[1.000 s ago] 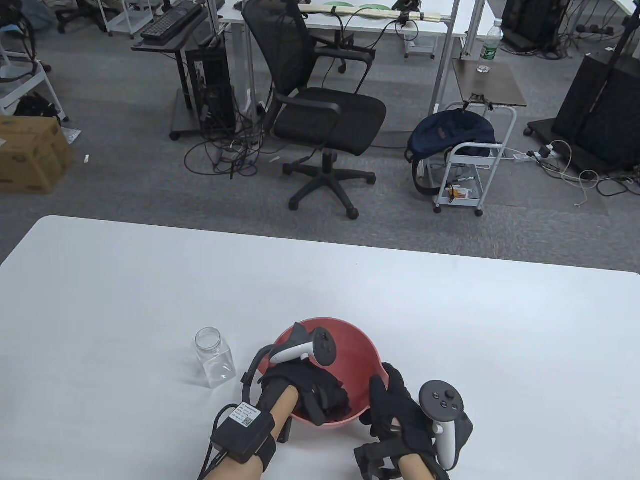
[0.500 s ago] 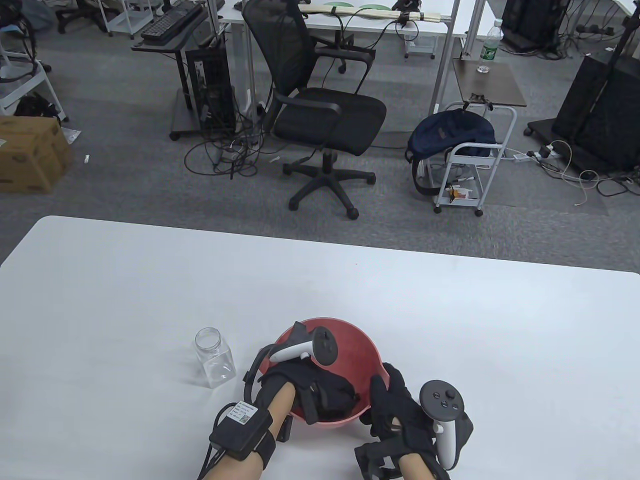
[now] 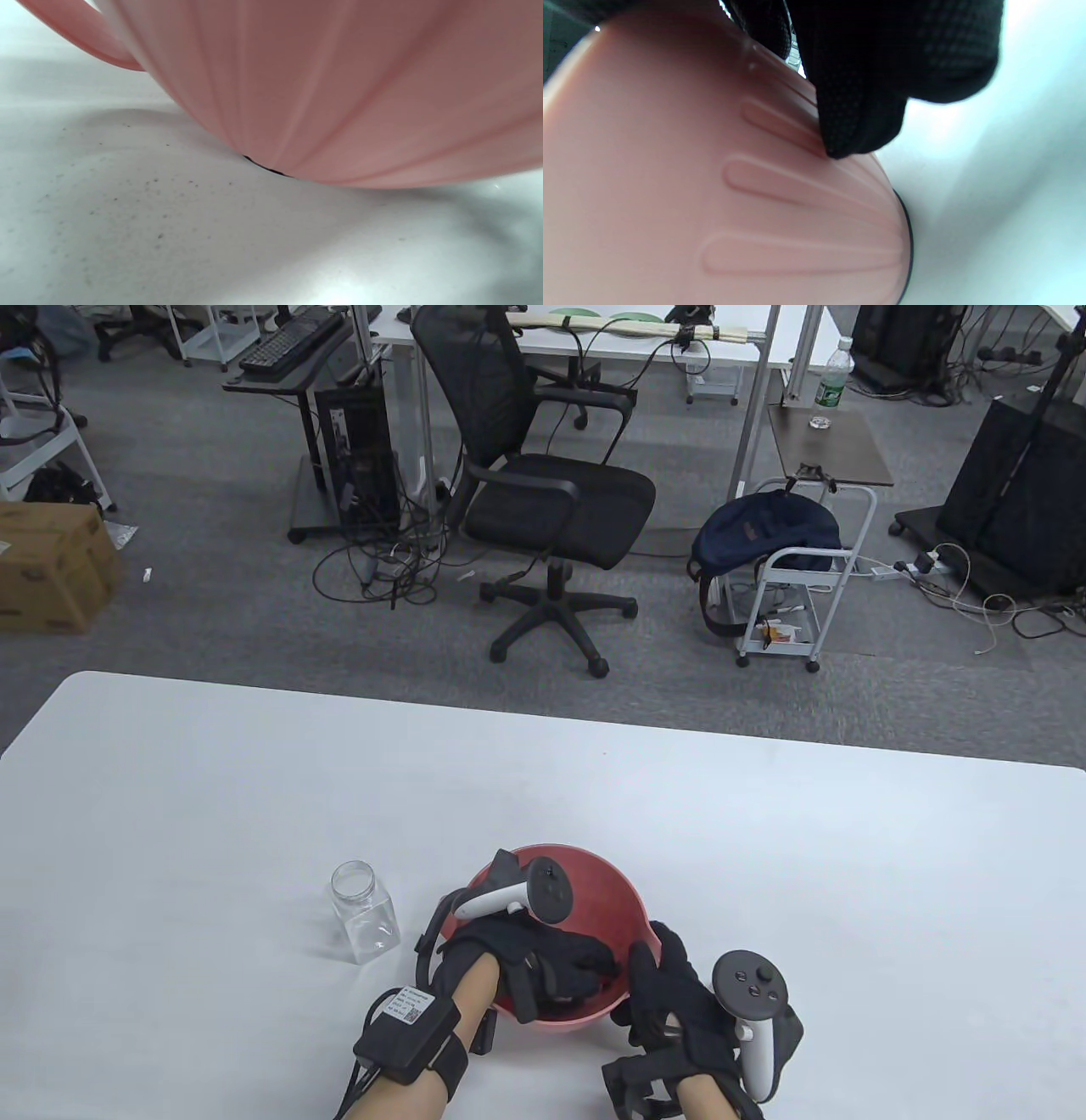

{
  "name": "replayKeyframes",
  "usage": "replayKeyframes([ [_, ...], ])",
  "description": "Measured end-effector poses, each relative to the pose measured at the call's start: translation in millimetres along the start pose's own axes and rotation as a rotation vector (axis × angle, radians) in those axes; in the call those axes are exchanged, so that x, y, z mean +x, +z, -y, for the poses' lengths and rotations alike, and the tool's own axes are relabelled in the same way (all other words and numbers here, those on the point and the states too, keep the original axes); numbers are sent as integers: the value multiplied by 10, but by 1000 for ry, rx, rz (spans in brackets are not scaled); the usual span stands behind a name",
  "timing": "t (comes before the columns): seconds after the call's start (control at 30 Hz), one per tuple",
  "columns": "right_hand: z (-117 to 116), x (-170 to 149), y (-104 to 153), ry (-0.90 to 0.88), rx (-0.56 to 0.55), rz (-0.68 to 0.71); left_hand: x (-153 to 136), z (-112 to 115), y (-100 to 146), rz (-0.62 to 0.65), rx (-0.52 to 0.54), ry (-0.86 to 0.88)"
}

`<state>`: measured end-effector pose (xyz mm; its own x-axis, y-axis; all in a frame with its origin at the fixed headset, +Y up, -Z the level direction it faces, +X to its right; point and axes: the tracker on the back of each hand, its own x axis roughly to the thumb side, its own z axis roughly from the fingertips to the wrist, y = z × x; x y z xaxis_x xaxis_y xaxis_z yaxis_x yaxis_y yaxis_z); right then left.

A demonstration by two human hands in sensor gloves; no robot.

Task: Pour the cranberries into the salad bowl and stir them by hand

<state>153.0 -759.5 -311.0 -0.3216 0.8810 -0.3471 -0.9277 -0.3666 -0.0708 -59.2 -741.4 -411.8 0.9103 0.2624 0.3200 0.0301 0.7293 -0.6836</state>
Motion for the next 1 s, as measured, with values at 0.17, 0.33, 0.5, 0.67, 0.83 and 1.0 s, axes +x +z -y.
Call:
replayKeyframes([
  [0.17, 1, 1, 1, -1, 0, -1, -3, 2, -3, -3, 1, 3],
  [0.33, -1, 2, 4, 3, -2, 2, -10, 6, 0, -14, 1, 1],
  [0.5, -1, 3, 4, 4, -2, 4, -21, 9, 1, -32, -2, 8],
  [0.67, -1, 2, 5, 4, -2, 2, -27, -1, 12, -69, 16, -5],
  [0.83, -2, 2, 3, 2, -2, 0, -38, -12, 23, -110, 31, -17],
  [1.0, -2, 3, 3, 2, -1, 0, -43, -10, 21, -129, 17, -27],
])
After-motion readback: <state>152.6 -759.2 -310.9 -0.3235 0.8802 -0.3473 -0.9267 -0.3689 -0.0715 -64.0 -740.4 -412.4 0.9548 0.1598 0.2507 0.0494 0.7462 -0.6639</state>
